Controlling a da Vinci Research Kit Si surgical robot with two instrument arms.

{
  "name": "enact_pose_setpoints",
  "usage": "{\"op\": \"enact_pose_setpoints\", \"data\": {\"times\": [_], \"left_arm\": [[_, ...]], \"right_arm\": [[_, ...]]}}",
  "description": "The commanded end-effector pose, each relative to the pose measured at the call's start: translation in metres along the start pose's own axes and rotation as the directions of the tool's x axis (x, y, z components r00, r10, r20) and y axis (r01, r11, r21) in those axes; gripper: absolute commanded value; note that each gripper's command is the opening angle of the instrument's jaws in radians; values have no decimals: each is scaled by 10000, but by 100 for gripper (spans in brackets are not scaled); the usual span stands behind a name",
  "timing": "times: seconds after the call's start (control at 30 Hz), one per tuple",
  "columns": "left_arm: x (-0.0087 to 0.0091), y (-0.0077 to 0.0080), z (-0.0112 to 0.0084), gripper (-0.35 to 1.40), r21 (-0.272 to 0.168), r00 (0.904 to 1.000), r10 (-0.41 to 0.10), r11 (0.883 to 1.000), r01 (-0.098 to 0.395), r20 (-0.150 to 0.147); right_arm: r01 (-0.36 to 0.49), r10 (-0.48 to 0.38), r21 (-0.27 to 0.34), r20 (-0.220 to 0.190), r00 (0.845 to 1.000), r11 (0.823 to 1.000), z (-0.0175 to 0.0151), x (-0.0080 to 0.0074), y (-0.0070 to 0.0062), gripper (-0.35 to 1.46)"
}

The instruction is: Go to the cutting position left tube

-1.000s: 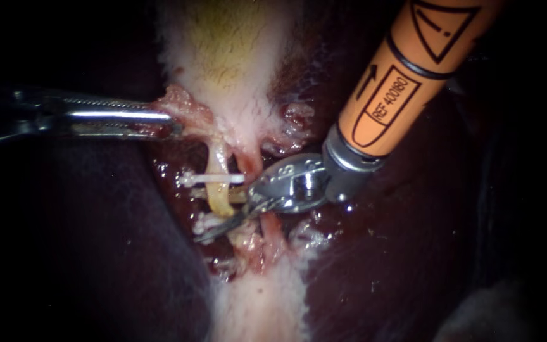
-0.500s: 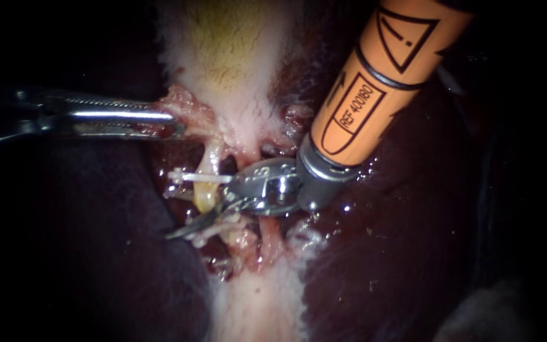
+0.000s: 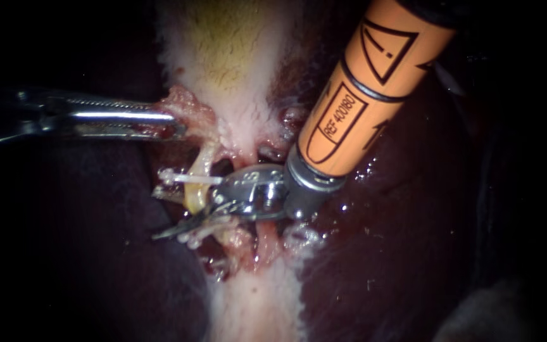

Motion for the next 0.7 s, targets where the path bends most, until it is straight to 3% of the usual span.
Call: {"op": "enact_pose_setpoints", "data": {"times": [0.03, 0.33, 0.57, 0.7], "left_arm": [[0, -1, 0, -35, -18, 10000, 6, 10000, -6, -1], [0, -1, -1, -35, -21, 10000, 7, 10000, -7, 0], [0, -1, -1, -35, -21, 10000, 7, 10000, -7, 0], [0, -1, -1, -35, -20, 10000, 7, 10000, -7, 0]], "right_arm": [[-79, 79, 57, -38, 10000, 10000, -1, 2, -3, 131], [-249, 268, 624, -290, 9992, 9977, -4, 22, -27, 131], [-311, 325, 1106, -114, 9994, 9934, -5, 24, -29, 128], [-299, 315, 1053, -135, 9994, 9940, -5, 24, -28, 128]]}}
